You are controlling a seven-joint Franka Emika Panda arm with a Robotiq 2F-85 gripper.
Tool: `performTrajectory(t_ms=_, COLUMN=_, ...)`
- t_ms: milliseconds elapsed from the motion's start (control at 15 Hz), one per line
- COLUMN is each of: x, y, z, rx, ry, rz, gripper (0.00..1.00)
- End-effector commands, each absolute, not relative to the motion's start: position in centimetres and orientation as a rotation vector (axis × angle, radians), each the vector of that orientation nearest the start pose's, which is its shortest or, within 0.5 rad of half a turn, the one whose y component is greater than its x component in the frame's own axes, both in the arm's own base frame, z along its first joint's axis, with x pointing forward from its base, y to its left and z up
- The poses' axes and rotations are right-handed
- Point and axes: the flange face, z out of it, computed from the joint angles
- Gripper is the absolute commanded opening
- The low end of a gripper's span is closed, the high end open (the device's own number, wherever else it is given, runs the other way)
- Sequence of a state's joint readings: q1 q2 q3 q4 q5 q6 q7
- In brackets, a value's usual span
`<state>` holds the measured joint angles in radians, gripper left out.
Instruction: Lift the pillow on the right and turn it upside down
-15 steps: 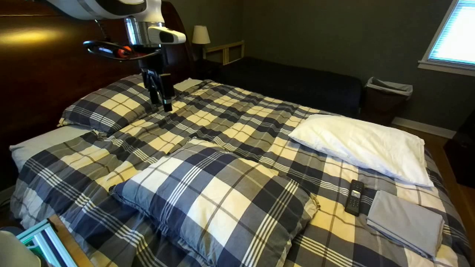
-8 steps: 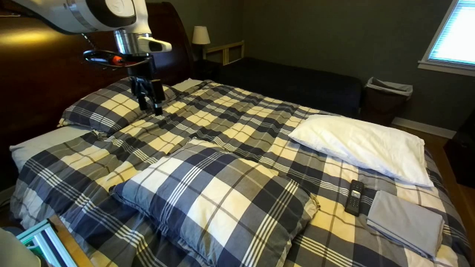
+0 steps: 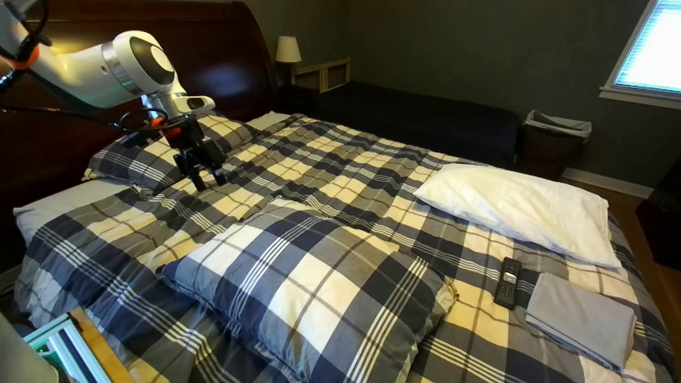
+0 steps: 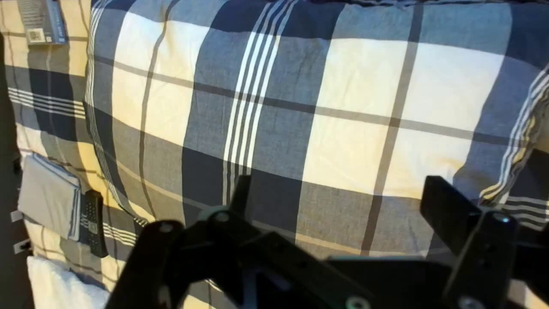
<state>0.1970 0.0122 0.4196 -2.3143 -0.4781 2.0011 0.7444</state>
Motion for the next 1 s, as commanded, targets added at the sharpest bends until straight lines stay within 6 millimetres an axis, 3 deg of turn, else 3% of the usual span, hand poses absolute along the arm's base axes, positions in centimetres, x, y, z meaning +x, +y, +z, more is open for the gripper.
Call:
performTrajectory(t_ms=0, x=42.9, y=26.8, z=27.1, rx=2.562, ry=0.196, rz=0.052, gripper=1.00)
performTrajectory(t_ms=467, x=47.9, y=29.6, z=20.3, rx=2.649, ry=0.138, rz=0.189, gripper=1.00)
performTrajectory(t_ms=933, x=50.3, y=31.6, z=14.7, rx=2.690, ry=0.127, rz=0.205, gripper=1.00)
